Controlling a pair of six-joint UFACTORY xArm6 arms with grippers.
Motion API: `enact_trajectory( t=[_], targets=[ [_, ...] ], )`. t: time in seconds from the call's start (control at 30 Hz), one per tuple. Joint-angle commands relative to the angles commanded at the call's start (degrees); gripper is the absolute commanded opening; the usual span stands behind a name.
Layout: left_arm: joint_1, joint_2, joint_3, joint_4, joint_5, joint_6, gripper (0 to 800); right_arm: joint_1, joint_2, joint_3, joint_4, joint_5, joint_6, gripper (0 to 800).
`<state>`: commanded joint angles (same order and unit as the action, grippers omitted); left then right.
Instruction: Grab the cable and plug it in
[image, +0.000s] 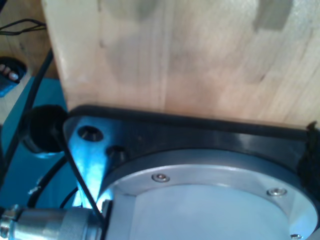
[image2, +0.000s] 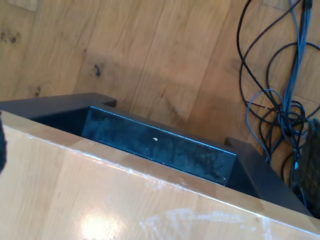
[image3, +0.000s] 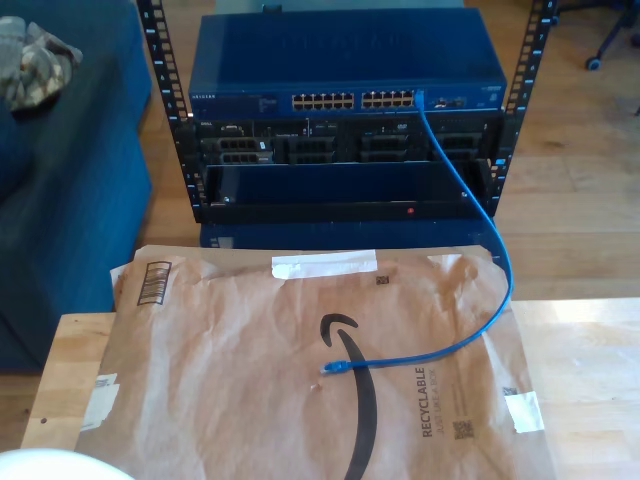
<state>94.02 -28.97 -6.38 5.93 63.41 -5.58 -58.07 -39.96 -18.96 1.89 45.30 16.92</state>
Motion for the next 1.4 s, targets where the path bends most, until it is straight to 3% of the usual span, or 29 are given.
enact_trajectory(
  t=[0.17, 0.27, 0.4, 0.77, 1.03, 1.4],
  targets=[
    [0.0, 0.0, 0.0, 0.0, 0.0, 0.0, 800, -1.85, -0.79, -3.16, -1.49, 10.02, -0.7, 799],
    [0.0, 0.0, 0.0, 0.0, 0.0, 0.0, 800, -7.03, -2.55, -2.2, -5.45, 14.51, -3.08, 799],
    [0.0, 0.0, 0.0, 0.0, 0.0, 0.0, 800, -10.11, -3.34, 0.62, -6.24, 18.2, -6.33, 799],
    [0.0, 0.0, 0.0, 0.0, 0.0, 0.0, 800, -20.31, -2.99, 11.6, -6.33, 17.23, -13.19, 796],
    [0.0, 0.0, 0.0, 0.0, 0.0, 0.0, 800, -26.11, -0.53, 14.24, -6.24, 12.22, -15.47, 798],
    [0.0, 0.0, 0.0, 0.0, 0.0, 0.0, 800, -26.81, -0.53, 19.78, -5.36, 2.9, -15.03, 799]
  ],
)
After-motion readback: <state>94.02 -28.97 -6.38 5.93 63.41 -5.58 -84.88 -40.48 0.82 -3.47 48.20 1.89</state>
